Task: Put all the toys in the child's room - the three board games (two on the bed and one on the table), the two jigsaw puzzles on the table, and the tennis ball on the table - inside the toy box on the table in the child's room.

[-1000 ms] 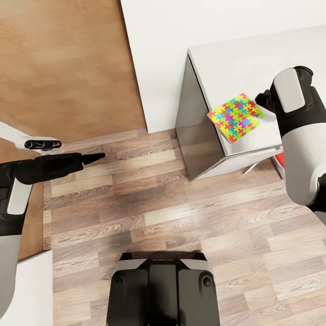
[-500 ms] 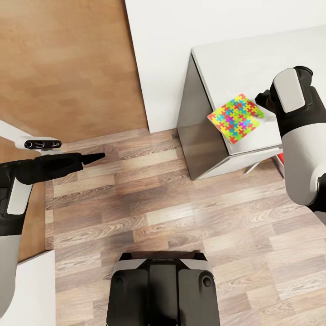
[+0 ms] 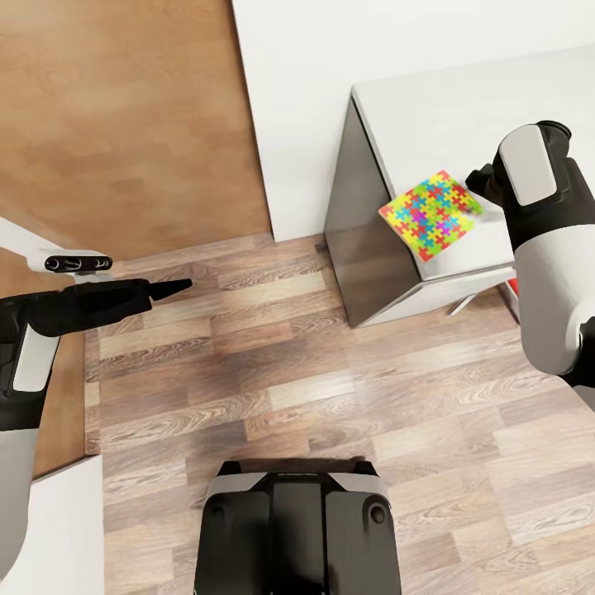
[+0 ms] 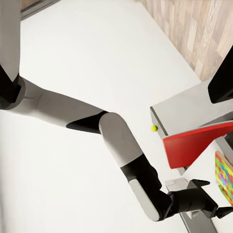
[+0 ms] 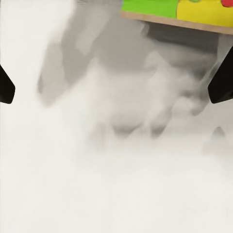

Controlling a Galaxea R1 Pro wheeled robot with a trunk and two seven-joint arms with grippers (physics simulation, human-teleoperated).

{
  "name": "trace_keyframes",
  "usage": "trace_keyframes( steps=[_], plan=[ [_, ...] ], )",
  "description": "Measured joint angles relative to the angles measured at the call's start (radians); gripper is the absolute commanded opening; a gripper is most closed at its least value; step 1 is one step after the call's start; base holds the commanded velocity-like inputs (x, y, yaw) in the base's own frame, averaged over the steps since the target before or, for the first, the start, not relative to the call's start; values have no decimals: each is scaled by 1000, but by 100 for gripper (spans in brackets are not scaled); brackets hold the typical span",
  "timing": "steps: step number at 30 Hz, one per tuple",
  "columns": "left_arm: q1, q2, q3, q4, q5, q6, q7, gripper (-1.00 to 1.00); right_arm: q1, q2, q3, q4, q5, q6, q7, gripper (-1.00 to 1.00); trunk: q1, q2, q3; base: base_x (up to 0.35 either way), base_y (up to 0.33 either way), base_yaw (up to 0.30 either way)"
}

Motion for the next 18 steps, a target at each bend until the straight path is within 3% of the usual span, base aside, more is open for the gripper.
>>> trace_keyframes(
  steps=[18],
  plan=[
    [0, 0, 0, 0, 0, 0, 1, 100, 0, 0, -7, 1, -2, 0, 0, 100, 0, 0, 0, -29, 37, 0]
  ],
)
